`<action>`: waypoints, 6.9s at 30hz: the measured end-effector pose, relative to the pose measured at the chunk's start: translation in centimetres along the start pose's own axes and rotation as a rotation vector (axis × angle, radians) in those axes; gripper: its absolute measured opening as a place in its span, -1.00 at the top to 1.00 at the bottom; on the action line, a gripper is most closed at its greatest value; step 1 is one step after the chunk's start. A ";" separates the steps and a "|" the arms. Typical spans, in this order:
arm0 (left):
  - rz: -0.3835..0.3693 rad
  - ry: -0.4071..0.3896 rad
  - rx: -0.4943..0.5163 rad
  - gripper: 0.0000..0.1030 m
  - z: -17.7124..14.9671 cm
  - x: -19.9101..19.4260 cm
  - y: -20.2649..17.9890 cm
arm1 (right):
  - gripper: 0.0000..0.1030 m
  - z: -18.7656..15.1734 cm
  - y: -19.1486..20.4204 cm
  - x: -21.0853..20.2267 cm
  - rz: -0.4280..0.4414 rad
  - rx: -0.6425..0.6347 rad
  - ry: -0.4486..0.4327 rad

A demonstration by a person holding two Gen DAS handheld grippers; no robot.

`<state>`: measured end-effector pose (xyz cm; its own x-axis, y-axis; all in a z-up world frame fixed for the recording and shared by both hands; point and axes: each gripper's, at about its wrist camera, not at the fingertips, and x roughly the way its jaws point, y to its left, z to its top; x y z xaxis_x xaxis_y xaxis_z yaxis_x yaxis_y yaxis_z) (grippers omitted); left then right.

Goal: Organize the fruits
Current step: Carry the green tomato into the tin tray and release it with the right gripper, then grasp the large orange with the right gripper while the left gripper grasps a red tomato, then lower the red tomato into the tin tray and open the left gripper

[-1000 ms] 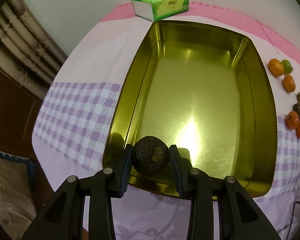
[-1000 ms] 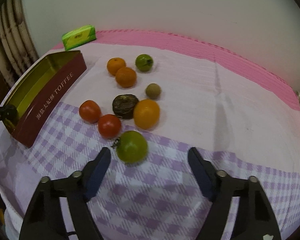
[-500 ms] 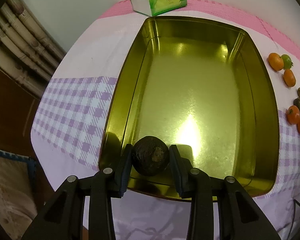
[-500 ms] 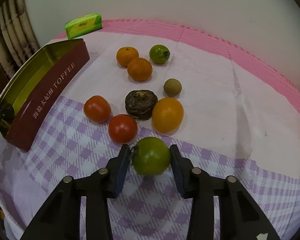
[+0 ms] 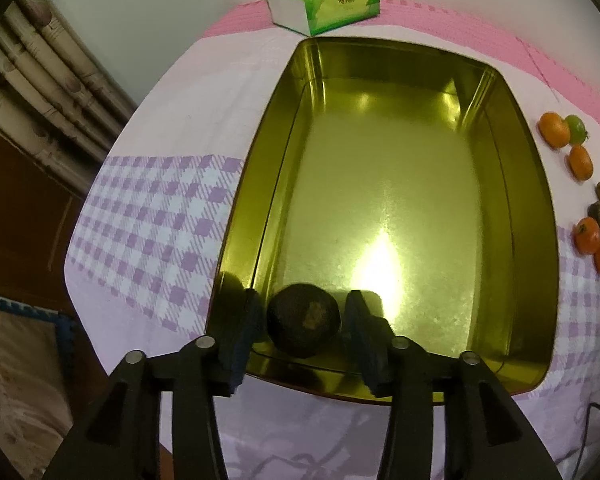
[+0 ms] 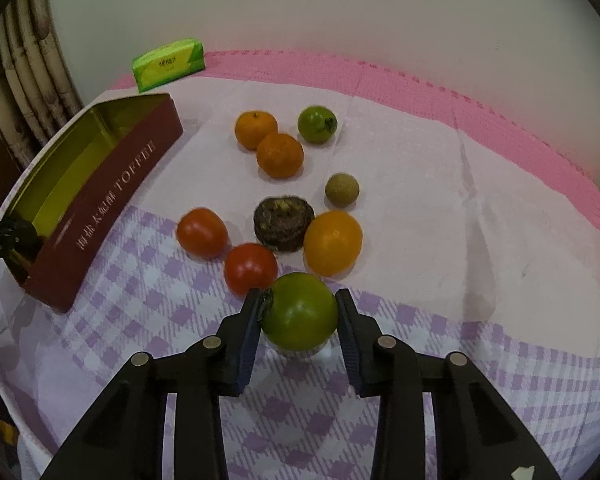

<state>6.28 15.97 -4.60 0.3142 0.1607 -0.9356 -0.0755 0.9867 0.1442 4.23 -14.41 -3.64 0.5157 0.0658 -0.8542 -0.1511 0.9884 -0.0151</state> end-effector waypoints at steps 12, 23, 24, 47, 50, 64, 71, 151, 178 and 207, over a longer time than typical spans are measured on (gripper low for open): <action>0.038 -0.188 -0.054 -0.14 -0.3 -4.9 2.1 | 0.35 3.9 5.7 -2.9 0.134 -0.089 -0.063; 0.093 -0.203 -0.220 -0.22 -1.7 -6.9 6.5 | 0.35 7.3 16.4 -1.9 0.287 -0.280 -0.055; 0.092 -0.200 -0.229 -0.23 -1.8 -6.9 6.8 | 0.35 7.3 17.3 -1.5 0.288 -0.297 -0.046; 0.078 -0.135 -0.316 -0.39 -2.0 -5.6 8.4 | 0.33 6.2 20.5 3.3 0.233 -0.393 0.053; 0.077 -0.134 -0.316 -0.39 -2.1 -5.6 8.4 | 0.32 6.1 20.6 3.4 0.233 -0.396 0.054; 0.077 -0.130 -0.308 -0.39 -2.2 -5.3 8.1 | 0.16 6.3 20.6 3.1 0.244 -0.388 0.051; 0.078 -0.137 -0.301 -0.39 -2.1 -5.4 7.8 | 0.16 6.7 17.6 -1.1 0.291 -0.293 -0.041; -0.294 -0.113 0.214 0.28 2.3 -1.1 -21.6 | 0.36 0.4 -11.3 2.6 -0.091 0.139 -0.115; -0.026 -0.091 0.016 0.28 3.9 -1.1 -3.7 | 0.36 0.3 -11.2 2.8 -0.097 0.135 -0.115; -0.057 0.025 -0.033 0.11 3.1 1.9 -2.3 | 0.37 -0.1 -11.5 3.2 -0.099 0.131 -0.121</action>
<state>10.01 14.11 -5.71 0.2952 0.1033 -0.9498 -0.0891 0.9928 0.0803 7.54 -25.55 -6.20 0.6213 -0.0245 -0.7832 0.0127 0.9997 -0.0212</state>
